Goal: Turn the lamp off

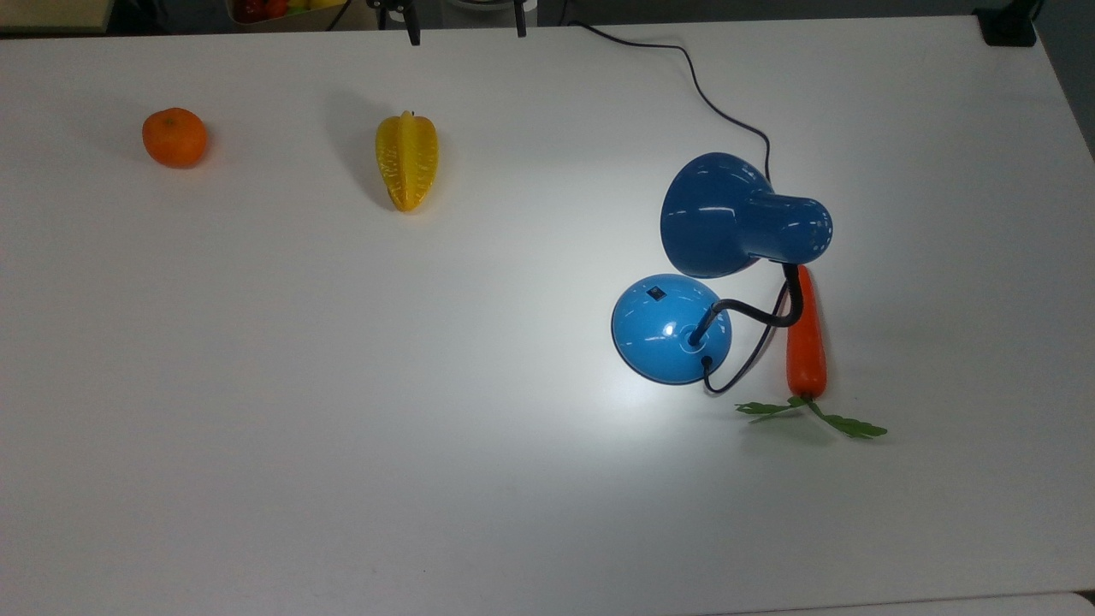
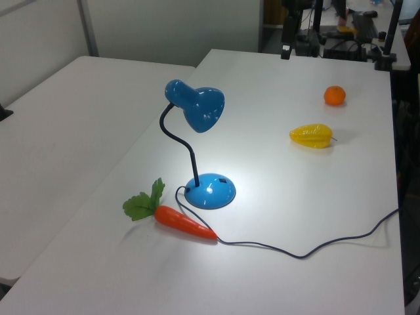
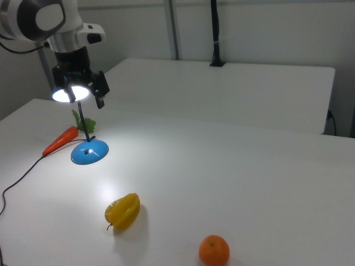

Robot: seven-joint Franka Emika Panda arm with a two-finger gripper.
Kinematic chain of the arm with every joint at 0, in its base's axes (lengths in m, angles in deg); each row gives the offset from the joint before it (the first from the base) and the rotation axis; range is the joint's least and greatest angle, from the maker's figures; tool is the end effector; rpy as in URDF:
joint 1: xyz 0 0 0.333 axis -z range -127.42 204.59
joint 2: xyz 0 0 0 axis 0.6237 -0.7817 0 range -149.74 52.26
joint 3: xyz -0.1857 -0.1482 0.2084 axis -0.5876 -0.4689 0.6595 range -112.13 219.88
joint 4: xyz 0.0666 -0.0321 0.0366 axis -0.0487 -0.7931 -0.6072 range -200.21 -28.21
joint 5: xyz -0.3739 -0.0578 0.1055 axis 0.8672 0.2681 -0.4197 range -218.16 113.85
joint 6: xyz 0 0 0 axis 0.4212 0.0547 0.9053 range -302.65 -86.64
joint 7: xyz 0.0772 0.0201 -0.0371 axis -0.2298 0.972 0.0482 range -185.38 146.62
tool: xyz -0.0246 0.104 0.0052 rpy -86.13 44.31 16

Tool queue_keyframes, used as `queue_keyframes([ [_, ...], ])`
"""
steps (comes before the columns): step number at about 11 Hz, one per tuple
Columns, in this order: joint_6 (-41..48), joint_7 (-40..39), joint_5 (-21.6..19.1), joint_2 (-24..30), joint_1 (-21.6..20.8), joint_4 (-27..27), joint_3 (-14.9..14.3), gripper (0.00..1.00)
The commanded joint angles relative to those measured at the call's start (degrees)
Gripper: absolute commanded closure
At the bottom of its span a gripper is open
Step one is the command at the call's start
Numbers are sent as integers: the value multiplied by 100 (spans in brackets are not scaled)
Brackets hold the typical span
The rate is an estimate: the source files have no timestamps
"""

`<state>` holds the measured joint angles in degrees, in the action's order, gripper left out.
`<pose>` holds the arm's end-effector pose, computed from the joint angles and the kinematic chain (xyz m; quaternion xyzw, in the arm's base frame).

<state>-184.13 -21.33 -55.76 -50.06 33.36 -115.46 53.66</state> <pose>0.5694 0.0561 0.6118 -0.9972 -0.0581 -0.0333 0.0323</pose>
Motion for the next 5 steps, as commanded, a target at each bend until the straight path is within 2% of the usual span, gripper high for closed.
queue_keyframes([
  [1,-100,-52,-43,44,-58,-138,-49,0],
  [5,-125,-51,-52,70,-5,-121,-5,0],
])
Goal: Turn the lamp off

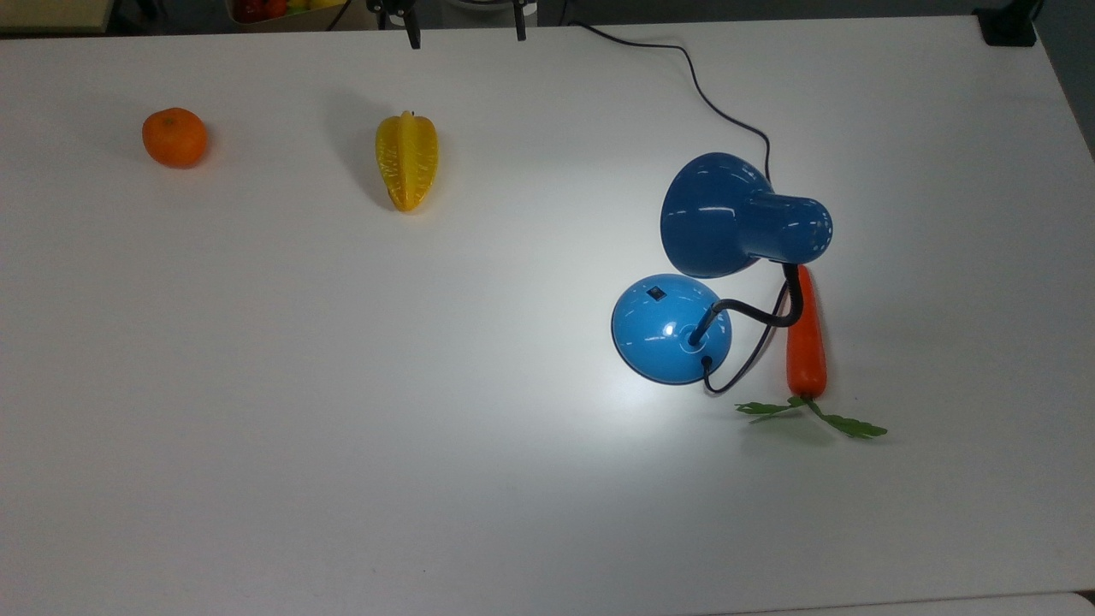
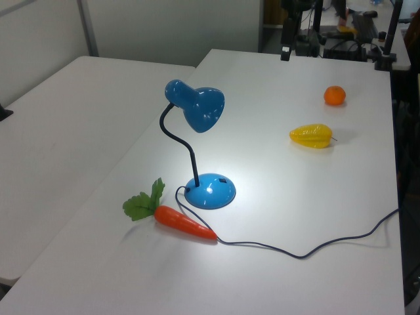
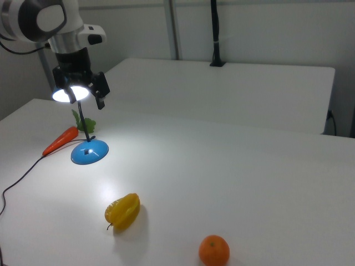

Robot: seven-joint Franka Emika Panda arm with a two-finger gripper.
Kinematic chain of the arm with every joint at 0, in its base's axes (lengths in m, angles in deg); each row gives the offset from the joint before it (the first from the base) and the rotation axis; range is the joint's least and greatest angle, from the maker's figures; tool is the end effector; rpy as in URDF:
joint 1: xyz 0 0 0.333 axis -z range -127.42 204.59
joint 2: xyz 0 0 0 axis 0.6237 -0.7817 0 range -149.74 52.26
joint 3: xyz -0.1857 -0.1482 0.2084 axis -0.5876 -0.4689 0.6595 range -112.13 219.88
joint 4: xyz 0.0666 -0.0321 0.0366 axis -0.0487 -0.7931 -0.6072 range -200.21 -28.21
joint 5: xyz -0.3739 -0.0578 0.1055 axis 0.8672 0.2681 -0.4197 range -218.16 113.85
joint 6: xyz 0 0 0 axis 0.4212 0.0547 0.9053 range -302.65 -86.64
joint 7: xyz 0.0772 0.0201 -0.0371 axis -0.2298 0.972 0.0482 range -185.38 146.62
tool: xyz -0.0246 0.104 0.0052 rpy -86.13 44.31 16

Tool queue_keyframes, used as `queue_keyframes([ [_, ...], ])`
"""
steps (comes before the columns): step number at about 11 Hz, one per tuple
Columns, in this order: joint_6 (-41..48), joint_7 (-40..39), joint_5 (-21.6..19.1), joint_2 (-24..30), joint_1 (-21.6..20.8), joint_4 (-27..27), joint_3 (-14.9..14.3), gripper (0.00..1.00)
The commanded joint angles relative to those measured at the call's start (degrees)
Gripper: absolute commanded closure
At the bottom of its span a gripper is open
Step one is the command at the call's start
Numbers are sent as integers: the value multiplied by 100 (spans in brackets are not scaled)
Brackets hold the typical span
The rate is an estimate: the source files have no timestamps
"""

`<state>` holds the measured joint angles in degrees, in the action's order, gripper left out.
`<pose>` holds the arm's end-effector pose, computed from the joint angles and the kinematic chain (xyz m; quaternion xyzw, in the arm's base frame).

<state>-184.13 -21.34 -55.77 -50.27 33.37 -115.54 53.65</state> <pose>0.5704 0.0560 0.6090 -0.9973 -0.0580 -0.0308 0.0323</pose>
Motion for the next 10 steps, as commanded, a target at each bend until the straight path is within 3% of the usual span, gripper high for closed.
queue_keyframes([
  [1,-108,-50,-51,153,3,-114,-4,0],
  [10,-90,-147,-157,267,126,-184,5,0],
])
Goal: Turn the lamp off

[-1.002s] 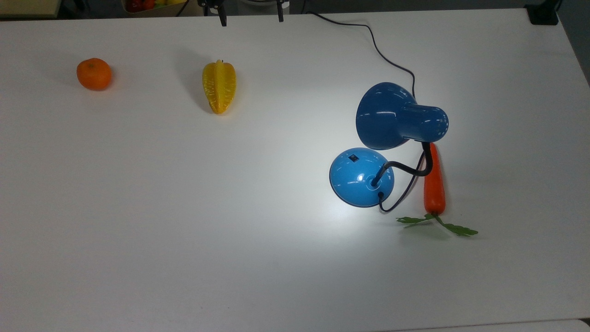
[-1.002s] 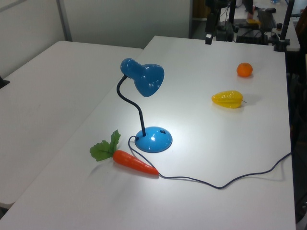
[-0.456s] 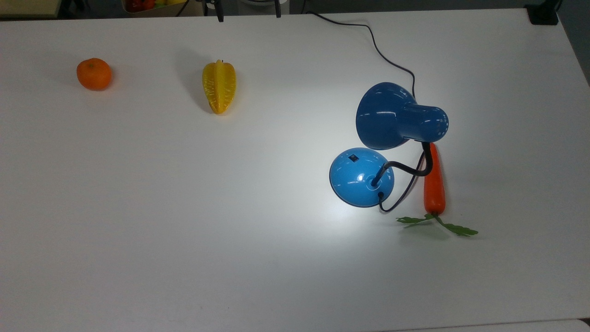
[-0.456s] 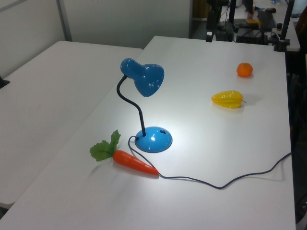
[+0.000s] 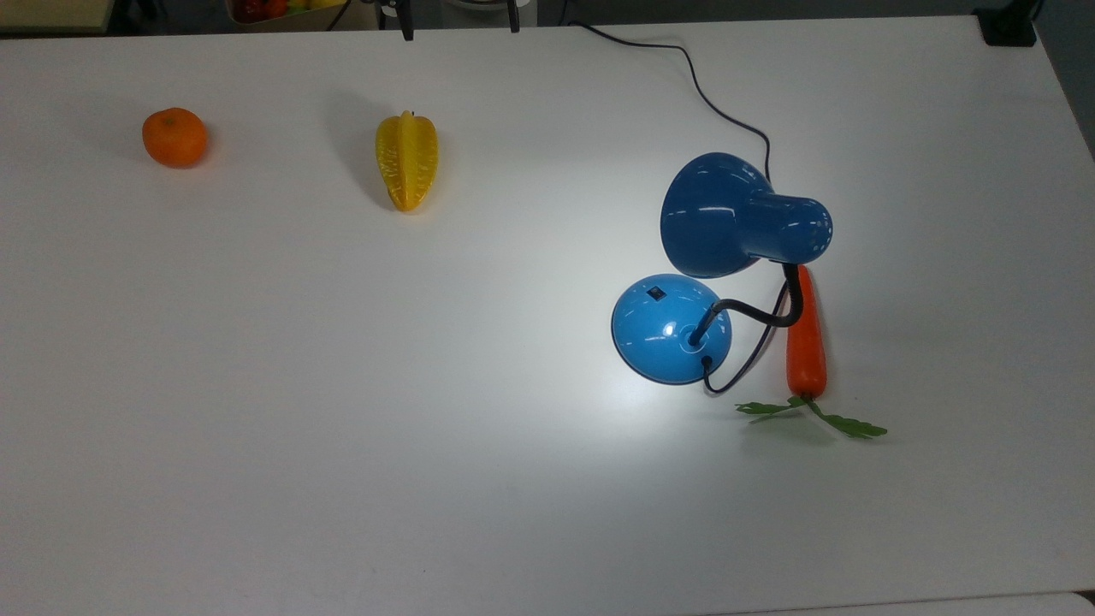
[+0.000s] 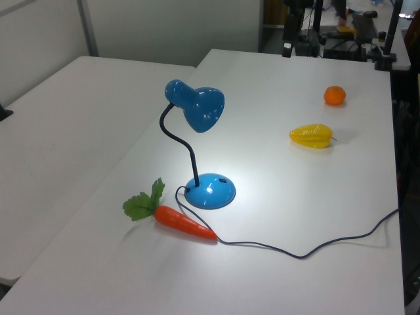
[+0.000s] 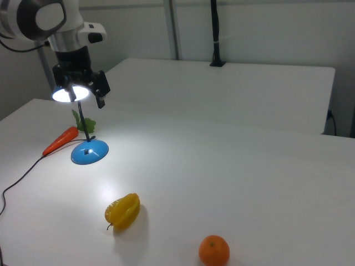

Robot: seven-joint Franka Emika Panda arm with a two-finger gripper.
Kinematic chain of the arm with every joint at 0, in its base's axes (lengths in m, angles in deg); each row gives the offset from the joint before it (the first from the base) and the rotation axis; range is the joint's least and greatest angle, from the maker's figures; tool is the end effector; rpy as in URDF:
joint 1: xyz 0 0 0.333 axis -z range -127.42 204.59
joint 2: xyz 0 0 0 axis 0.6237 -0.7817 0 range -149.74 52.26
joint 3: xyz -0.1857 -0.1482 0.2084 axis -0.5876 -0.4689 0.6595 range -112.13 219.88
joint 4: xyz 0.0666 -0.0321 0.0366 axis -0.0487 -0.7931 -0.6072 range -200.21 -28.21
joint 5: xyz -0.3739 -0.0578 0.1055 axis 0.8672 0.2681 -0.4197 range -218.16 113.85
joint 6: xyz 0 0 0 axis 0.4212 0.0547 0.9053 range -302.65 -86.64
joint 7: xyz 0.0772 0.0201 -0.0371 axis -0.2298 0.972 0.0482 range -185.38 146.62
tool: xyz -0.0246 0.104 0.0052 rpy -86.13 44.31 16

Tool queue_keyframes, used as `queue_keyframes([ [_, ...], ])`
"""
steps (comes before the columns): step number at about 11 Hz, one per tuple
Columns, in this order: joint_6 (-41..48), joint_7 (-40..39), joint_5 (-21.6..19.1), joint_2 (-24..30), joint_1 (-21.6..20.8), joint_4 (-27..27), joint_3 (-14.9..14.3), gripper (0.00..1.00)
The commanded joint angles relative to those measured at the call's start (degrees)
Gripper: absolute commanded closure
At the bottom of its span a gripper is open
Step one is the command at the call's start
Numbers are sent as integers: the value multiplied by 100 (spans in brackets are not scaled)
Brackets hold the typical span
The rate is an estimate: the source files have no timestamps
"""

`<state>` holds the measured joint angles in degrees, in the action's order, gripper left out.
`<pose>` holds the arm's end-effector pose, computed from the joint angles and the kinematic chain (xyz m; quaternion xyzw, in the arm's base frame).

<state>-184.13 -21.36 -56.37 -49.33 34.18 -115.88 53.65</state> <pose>0.5663 0.0486 0.6156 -0.9973 -0.0508 -0.0362 0.0375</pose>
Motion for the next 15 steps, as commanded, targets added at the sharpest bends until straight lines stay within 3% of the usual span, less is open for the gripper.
queue_keyframes([
  [1,-99,-145,-97,173,89,-141,-4,7],
  [7,-143,-145,-106,156,36,-211,74,100],
  [11,-143,-153,-123,138,19,-308,92,100],
  [15,-161,-591,-115,42,28,-484,408,100],
])
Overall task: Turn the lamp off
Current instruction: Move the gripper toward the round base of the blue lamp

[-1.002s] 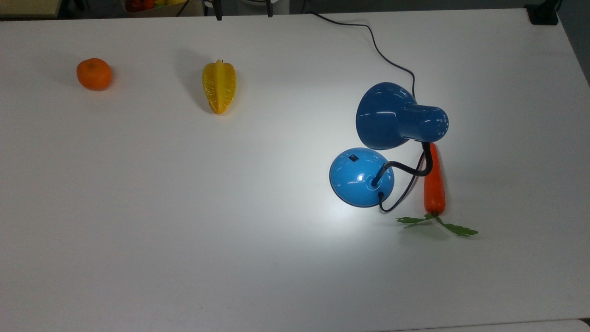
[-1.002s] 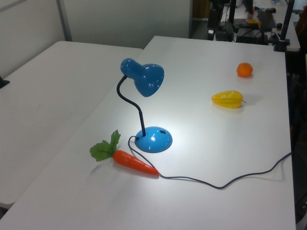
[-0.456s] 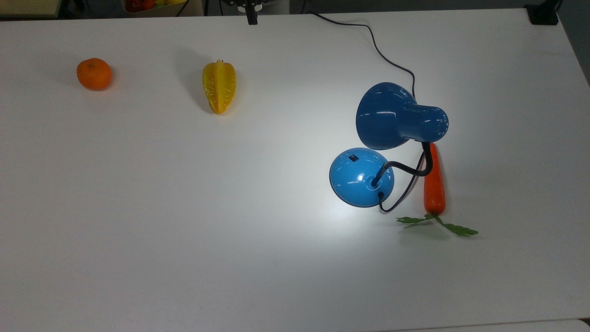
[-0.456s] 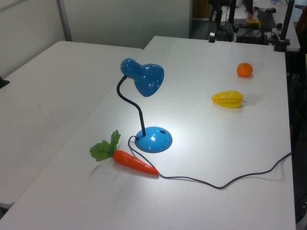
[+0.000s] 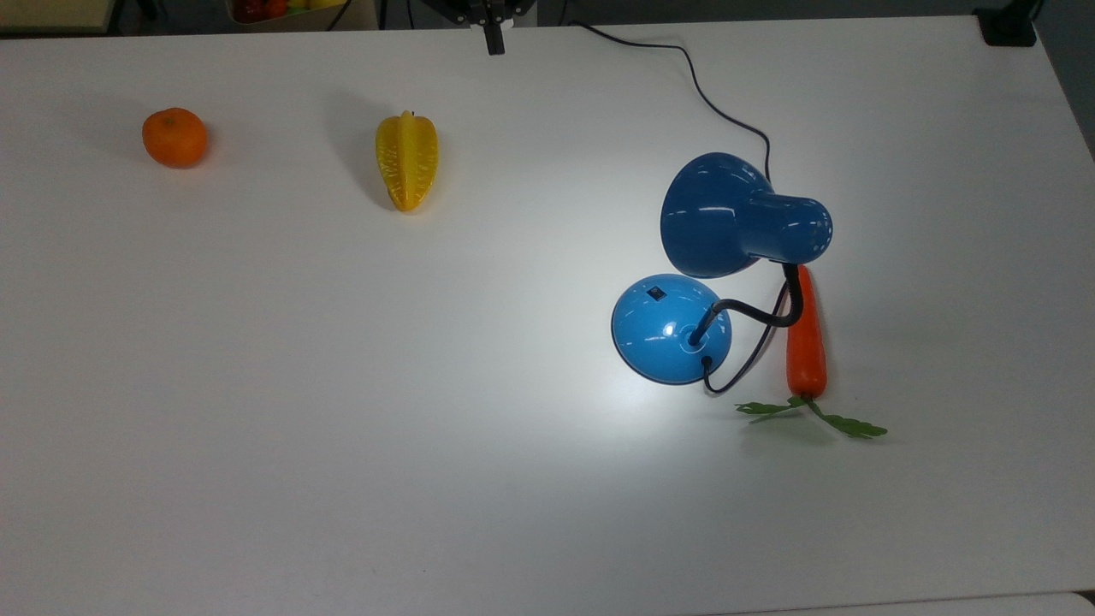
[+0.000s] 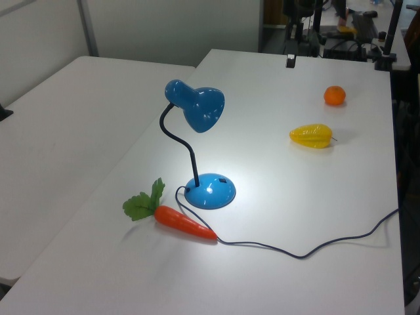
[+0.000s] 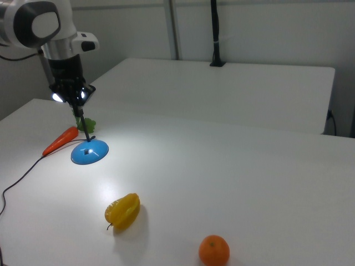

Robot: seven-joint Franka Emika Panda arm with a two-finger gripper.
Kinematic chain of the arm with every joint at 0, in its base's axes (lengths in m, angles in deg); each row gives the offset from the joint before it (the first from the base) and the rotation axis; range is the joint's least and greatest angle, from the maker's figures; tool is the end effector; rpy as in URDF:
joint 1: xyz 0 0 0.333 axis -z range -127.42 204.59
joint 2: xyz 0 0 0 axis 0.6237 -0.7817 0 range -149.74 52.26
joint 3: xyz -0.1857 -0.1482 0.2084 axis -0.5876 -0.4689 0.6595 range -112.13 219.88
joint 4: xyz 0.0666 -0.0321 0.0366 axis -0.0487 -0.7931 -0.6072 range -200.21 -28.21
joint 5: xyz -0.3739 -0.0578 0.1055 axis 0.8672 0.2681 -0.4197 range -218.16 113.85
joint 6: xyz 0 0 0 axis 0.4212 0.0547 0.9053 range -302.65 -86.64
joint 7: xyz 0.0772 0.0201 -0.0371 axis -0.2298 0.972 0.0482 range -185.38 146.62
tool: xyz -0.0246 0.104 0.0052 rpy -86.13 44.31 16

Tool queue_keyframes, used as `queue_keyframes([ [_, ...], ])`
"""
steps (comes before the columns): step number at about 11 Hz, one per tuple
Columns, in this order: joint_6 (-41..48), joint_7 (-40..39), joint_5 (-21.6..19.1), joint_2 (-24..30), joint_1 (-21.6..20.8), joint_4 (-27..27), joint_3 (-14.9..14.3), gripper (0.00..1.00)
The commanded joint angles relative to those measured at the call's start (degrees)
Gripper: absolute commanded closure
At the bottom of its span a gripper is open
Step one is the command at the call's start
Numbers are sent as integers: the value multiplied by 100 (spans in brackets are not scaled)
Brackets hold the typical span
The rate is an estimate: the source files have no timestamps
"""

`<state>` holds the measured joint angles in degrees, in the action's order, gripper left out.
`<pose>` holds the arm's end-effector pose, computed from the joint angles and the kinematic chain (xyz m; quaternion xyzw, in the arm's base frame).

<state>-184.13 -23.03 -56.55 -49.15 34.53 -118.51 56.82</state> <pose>0.5603 0.0762 0.5953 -0.9952 -0.0890 -0.0144 0.0389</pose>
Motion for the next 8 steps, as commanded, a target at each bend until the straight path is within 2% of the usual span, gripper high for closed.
queue_keyframes([
  [1,-178,-670,-27,6,-8,-290,162,100],
  [4,-415,-1637,-9,-38,-8,-484,224,100],
  [6,-843,-1692,-17,-126,-16,-633,224,100],
  [8,-1589,-1666,-17,-213,-77,-1001,355,100],
])
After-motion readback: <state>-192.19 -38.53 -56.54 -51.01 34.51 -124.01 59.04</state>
